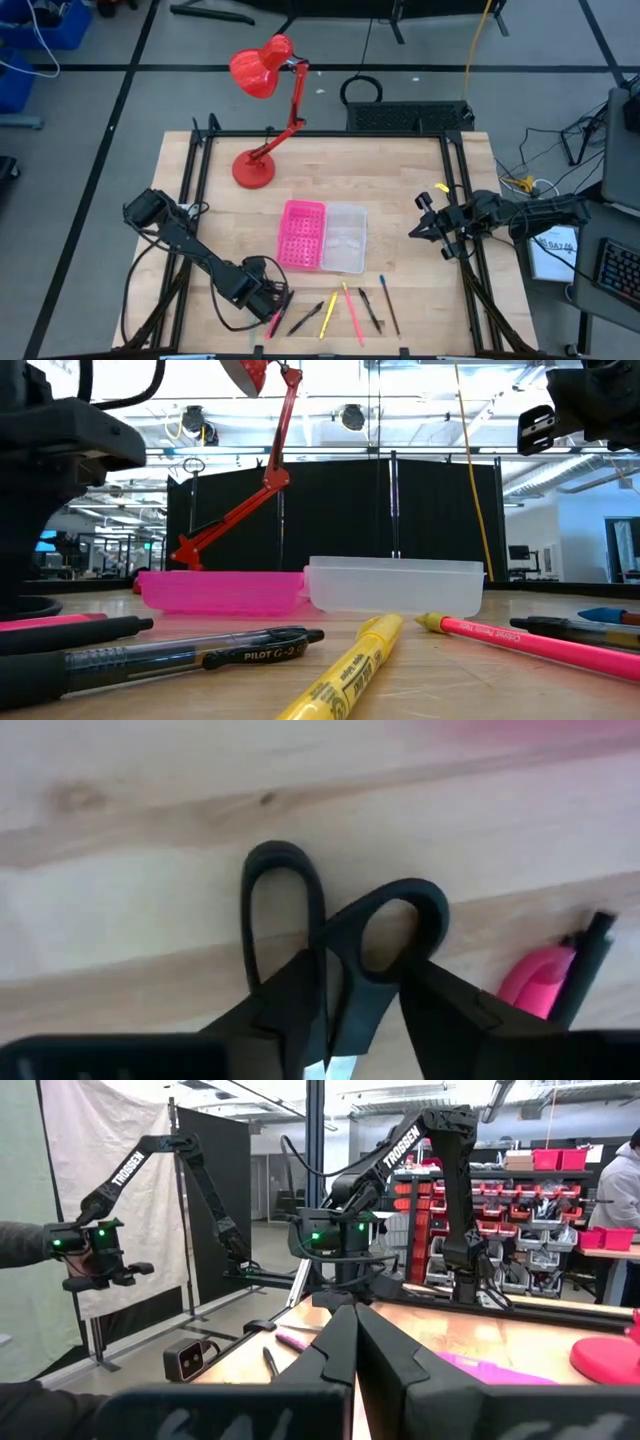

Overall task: Pick & place school supplies into a supply box
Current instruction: Put the black scissors in the pink box

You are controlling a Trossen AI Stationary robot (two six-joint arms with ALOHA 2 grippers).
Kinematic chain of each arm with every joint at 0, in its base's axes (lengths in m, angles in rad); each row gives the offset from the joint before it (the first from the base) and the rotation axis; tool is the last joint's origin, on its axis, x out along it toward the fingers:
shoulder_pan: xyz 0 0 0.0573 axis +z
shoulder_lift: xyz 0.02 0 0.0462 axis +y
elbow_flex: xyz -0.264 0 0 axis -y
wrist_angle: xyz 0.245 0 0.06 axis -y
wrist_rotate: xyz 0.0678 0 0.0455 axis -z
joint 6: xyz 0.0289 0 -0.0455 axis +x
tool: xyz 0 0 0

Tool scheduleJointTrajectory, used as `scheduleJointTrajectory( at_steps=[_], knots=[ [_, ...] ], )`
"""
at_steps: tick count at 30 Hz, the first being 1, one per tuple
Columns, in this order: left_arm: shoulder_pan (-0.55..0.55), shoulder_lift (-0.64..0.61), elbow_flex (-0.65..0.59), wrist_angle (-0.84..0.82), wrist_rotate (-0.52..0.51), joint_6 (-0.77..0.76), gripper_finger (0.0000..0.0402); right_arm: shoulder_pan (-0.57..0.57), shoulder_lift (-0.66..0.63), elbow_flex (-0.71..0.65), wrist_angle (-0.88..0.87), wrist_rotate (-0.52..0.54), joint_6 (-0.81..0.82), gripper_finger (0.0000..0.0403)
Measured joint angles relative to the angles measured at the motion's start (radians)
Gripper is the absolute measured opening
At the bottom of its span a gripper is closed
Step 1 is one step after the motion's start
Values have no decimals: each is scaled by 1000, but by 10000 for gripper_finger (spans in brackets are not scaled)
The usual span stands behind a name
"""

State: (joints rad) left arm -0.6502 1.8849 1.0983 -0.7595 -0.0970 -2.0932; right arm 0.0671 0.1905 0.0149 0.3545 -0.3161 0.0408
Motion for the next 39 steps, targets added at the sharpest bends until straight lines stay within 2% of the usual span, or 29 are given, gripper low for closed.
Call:
scheduleJointTrajectory(
  at_steps=[9, 18, 21, 25, 31, 35, 39],
  knots=[
    [1, 13, -4, 19, -3, 24, 61, 0, 0, 0, -17, 0, 0, 0],
    [2, 8, -4, 28, -30, 85, 61, 0, 0, 0, -26, 0, 0, 0],
    [2, -33, 1, 6, -63, 92, 61, 0, 0, 0, -27, 0, 0, 0],
    [8, -112, 0, -12, -173, 101, 60, 0, 0, 0, -28, 0, 0, 0],
    [11, -203, 2, -19, -205, 109, 59, 0, 0, 0, -41, 2, 0, 0],
    [49, -263, 4, 76, -296, 166, 59, 0, 1, 0, -47, 3, 0, 0],
    [149, -290, 5, 229, -303, 287, 59, 0, 1, 0, -53, 4, -9, 0]
  ],
)
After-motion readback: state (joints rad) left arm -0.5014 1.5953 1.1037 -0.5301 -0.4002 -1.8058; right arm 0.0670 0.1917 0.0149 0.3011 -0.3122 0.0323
